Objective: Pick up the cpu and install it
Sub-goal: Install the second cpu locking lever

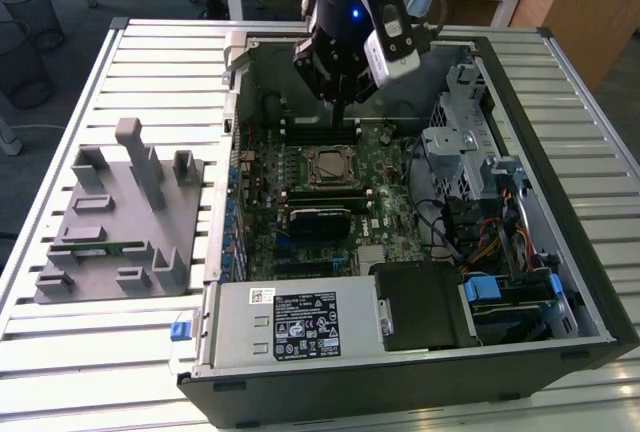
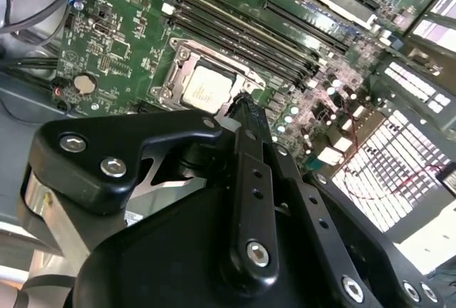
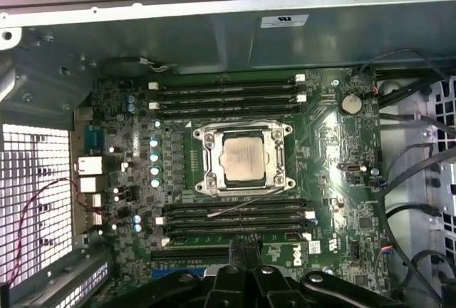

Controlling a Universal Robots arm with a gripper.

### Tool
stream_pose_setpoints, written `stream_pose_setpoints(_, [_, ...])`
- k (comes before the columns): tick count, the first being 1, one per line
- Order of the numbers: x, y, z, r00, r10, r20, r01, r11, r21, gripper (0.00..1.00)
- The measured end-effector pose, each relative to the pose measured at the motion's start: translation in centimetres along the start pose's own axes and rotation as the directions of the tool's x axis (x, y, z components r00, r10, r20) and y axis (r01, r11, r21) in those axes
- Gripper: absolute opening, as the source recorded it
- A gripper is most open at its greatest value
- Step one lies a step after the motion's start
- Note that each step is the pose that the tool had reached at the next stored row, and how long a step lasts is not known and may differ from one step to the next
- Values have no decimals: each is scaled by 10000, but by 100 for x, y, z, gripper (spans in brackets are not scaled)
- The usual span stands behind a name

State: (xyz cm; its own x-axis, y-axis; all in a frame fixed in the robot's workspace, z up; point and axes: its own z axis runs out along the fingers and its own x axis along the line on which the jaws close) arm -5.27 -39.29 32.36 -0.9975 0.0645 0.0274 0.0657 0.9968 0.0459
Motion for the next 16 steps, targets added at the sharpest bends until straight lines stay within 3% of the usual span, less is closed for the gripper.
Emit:
stream_pose_setpoints(7, [-24, 2, 127, 10000, -6, -1, 6, 10000, -1, 11])
stream_pose_setpoints(9, [-37, -1, 196, 10000, -6, -4, 6, 10000, 2, 11])
stream_pose_setpoints(14, [-59, -1, 230, 10000, -6, -7, 6, 10000, 2, 11])
stream_pose_setpoints(15, [-73, 0, 239, 10000, -4, -28, 4, 10000, 2, 11])
stream_pose_setpoints(16, [-85, 0, 249, 9999, 0, -103, 0, 10000, 6, 11])
